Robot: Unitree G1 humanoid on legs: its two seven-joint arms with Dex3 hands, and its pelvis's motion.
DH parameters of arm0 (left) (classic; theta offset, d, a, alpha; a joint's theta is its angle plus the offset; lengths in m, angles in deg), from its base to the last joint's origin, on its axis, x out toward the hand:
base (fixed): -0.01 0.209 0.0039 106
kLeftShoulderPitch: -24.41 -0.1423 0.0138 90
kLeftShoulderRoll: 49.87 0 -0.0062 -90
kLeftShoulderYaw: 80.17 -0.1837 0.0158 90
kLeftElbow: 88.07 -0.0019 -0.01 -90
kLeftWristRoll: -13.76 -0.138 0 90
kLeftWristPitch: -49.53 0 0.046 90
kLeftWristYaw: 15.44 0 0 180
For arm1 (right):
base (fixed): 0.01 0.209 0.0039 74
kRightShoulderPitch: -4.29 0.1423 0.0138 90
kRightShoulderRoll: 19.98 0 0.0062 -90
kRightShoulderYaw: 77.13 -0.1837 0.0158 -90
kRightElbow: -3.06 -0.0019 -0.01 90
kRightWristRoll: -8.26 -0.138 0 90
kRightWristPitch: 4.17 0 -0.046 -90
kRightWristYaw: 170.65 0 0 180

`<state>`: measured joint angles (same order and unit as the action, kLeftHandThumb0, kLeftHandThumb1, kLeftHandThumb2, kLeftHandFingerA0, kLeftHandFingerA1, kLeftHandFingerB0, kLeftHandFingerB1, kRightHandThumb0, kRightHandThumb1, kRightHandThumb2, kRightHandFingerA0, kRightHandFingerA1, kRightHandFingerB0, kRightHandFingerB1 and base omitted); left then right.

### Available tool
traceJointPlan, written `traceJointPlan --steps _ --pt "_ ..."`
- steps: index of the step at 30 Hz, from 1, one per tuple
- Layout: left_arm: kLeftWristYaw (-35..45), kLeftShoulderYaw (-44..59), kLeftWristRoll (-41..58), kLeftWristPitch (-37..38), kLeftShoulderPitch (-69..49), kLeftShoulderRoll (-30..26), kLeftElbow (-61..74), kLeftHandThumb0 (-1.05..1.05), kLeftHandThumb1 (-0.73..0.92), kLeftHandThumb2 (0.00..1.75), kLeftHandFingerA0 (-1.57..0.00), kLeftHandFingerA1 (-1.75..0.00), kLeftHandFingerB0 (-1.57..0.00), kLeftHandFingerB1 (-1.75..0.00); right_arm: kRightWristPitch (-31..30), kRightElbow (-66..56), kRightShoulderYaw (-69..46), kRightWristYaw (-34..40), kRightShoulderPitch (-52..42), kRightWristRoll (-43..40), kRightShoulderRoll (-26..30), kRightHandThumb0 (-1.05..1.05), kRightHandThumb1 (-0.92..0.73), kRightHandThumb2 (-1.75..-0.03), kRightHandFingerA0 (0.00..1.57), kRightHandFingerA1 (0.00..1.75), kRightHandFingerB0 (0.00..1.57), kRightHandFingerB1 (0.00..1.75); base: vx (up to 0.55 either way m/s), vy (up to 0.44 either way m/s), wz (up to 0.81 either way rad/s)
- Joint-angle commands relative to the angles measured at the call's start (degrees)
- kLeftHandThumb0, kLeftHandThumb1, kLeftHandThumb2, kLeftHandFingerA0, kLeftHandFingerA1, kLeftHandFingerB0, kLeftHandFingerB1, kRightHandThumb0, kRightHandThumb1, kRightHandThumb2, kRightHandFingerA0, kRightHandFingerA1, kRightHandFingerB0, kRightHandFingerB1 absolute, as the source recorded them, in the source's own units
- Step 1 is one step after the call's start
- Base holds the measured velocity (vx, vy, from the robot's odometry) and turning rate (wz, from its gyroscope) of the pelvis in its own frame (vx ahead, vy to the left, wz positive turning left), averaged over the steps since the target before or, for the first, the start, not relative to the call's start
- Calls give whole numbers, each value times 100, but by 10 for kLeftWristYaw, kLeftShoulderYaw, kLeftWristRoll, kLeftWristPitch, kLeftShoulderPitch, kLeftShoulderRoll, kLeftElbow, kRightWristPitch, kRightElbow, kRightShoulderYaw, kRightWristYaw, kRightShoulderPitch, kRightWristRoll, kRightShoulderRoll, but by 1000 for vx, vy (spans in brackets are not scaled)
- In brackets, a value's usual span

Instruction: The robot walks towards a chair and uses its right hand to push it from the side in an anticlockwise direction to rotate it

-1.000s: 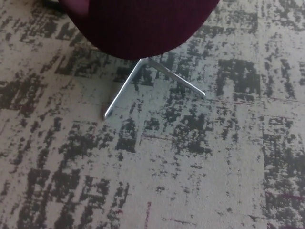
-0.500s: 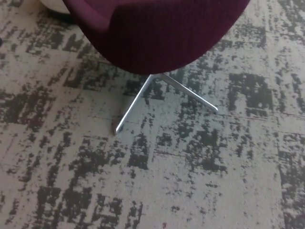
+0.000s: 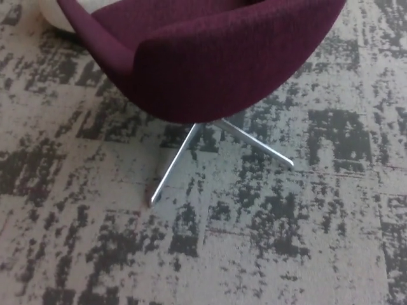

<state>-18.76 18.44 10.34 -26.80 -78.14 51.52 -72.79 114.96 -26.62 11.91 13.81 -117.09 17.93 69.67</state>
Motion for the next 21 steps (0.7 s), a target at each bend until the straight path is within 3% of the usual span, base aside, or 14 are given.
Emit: traceJointPlan --steps 1,2,8,9,16,17,19,21 --pt "4 5 6 3 10 -11 0 -92 15 129 -9 -105 -30 -113 0 -8 2 -1 3 -2 3 -66 -45 -84 21 60 13 51 412 289 -8" --pt "-6 -6 -6 5 9 -13 0 -100 19 132 -8 -106 -28 -114 -3 -4 1 -1 8 -3 3 -66 -45 -84 21 57 12 49 402 248 -50" --pt "-7 -3 2 -1 14 -9 -2 -89 16 128 -5 -99 -31 -110 -2 -14 0 -3 3 -6 3 -68 -45 -85 20 60 13 52 340 142 6" --pt "-5 1 6 -4 16 -8 -2 -95 17 134 -3 -104 -31 -115 -1 -12 -1 -4 4 -7 3 -69 -45 -85 22 59 13 51 347 54 12" --pt "0 -4 -1 5 11 -11 2 -105 24 137 -11 -111 -26 -115 -3 -16 1 -5 3 -6 3 -67 -45 -84 21 60 13 51 438 -53 21" --pt "1 -4 1 3 11 -10 2 -92 21 131 -13 -104 -30 -109 -5 -18 3 -3 3 -3 3 -68 -45 -85 22 59 13 51 565 130 51" --pt "2 -2 3 1 13 -10 2 -96 21 133 -6 -103 -28 -111 -10 -16 2 -5 6 -6 3 -67 -45 -84 21 59 13 51 419 -128 3" --pt "4 -3 3 0 16 -8 5 -95 20 133 -13 -106 -27 -110 -9 -21 0 -9 5 -10 3 -67 -45 -84 20 59 13 51 266 -130 -2"
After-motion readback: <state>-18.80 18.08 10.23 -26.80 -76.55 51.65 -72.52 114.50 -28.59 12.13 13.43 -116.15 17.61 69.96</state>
